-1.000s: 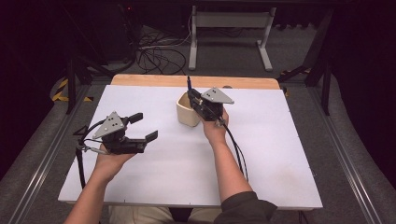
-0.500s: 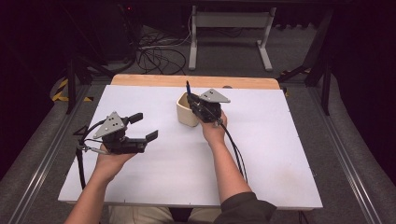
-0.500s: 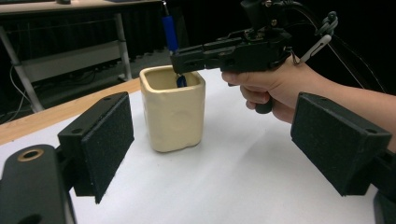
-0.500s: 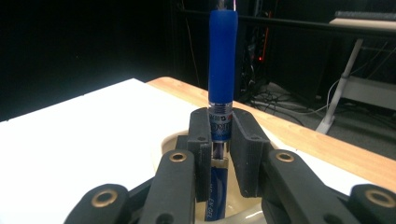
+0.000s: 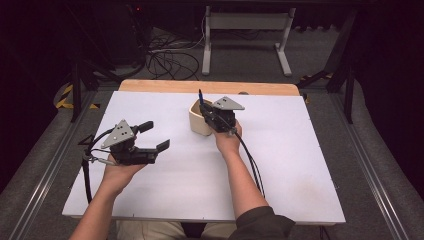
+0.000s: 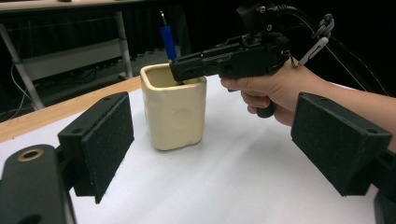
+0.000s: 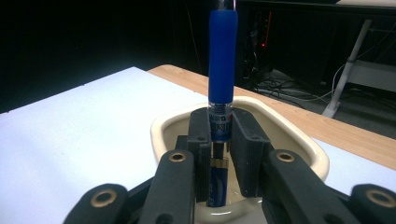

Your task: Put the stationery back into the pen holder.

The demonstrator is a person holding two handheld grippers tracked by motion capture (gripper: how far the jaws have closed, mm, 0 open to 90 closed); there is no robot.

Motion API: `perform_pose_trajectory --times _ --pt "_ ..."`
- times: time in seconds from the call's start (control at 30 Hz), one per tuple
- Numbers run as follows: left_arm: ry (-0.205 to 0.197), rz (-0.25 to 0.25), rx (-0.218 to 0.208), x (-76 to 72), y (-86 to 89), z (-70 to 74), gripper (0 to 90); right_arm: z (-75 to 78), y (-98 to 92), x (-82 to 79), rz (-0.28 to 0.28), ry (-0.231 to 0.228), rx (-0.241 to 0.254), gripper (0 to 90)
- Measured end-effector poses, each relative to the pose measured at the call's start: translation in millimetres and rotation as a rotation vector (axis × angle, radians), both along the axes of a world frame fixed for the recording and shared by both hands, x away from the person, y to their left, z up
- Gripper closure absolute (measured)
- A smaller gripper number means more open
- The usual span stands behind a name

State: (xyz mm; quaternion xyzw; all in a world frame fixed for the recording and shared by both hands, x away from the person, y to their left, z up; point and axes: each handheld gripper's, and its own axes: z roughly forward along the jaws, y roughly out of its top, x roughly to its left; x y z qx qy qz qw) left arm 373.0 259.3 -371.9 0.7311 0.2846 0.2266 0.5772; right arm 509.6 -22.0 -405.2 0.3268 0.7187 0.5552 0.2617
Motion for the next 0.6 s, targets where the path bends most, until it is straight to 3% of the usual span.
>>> perform_pose_trajectory --times 0.6 --pt "0.006 0.000 -0.008 0.6 0.7 -0.2 14.2 -0.4 3.0 0.5 0.006 0.016 -0.006 77.9"
